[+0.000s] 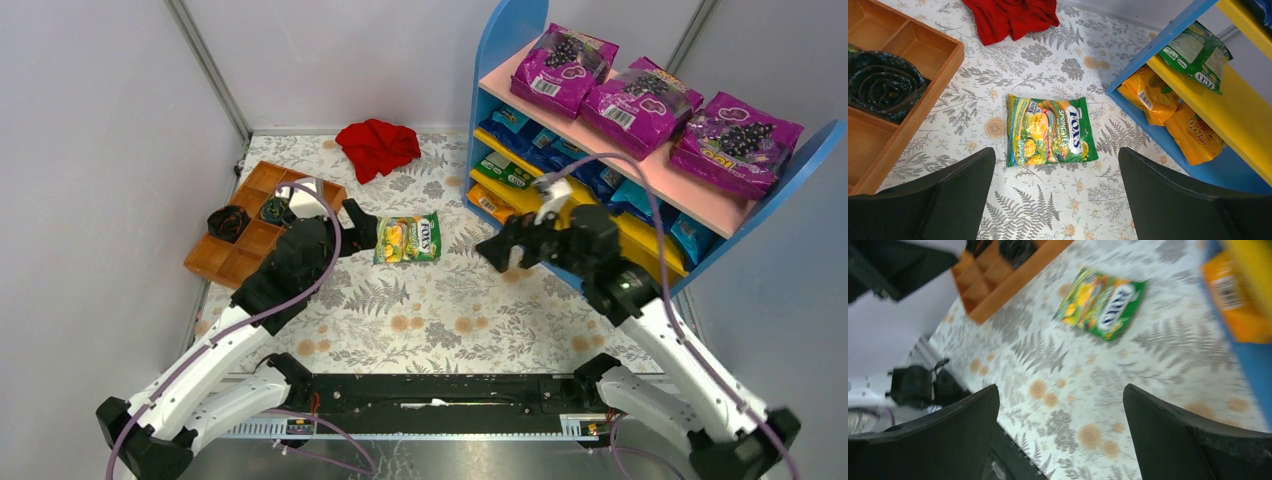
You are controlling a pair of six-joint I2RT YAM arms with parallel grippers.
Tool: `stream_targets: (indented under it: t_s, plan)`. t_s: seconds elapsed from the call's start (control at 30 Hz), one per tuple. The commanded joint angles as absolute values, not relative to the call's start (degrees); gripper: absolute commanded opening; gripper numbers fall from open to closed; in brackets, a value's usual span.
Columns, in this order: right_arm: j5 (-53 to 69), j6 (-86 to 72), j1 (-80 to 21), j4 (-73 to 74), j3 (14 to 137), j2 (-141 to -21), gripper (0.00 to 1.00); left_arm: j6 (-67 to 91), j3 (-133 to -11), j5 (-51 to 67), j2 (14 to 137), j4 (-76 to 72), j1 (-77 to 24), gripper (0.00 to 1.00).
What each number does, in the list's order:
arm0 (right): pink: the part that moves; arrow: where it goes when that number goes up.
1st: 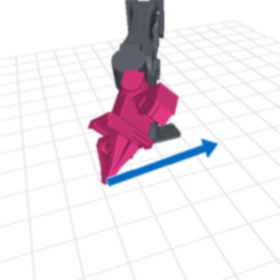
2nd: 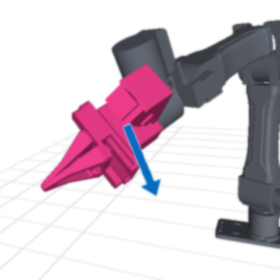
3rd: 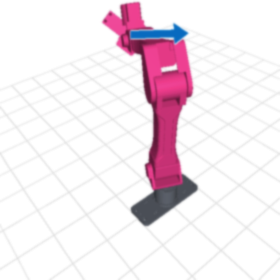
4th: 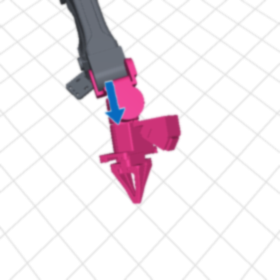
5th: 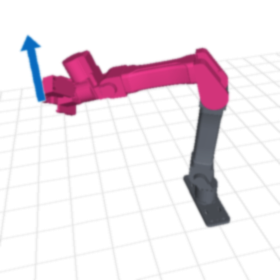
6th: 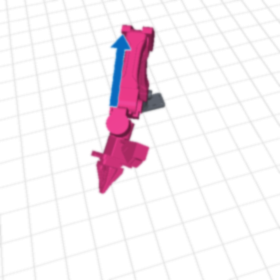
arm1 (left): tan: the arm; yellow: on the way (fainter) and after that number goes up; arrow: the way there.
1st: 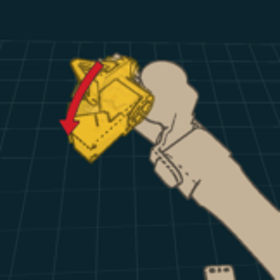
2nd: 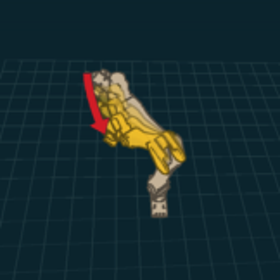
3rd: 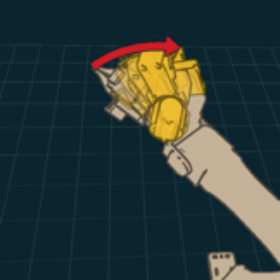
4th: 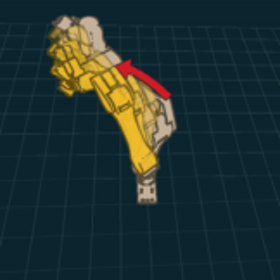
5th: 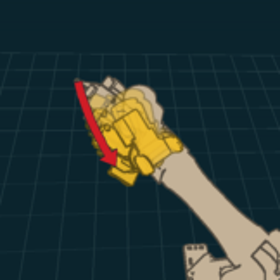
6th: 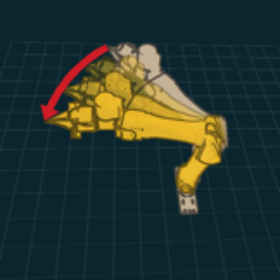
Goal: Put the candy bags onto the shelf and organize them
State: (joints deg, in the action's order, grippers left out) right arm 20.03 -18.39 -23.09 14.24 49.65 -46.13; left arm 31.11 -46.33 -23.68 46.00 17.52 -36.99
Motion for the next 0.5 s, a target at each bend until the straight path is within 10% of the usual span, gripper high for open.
stream_targets:
  t_s: [0.0, 0.47]
  plan:
    - [3.68, -21.97, -40.13, 8.8, 52.8, -53.0, 1.0, 30.9, -47.15, -23.08, 46.73, 16.13, -36.47, 0.99]
    - [-12.94, -48.89, -44.65, -8.15, 52.02, -83.98, 1.0, 31.02, -47.05, -22.19, 47.91, 16.38, -34.98, 0.99]
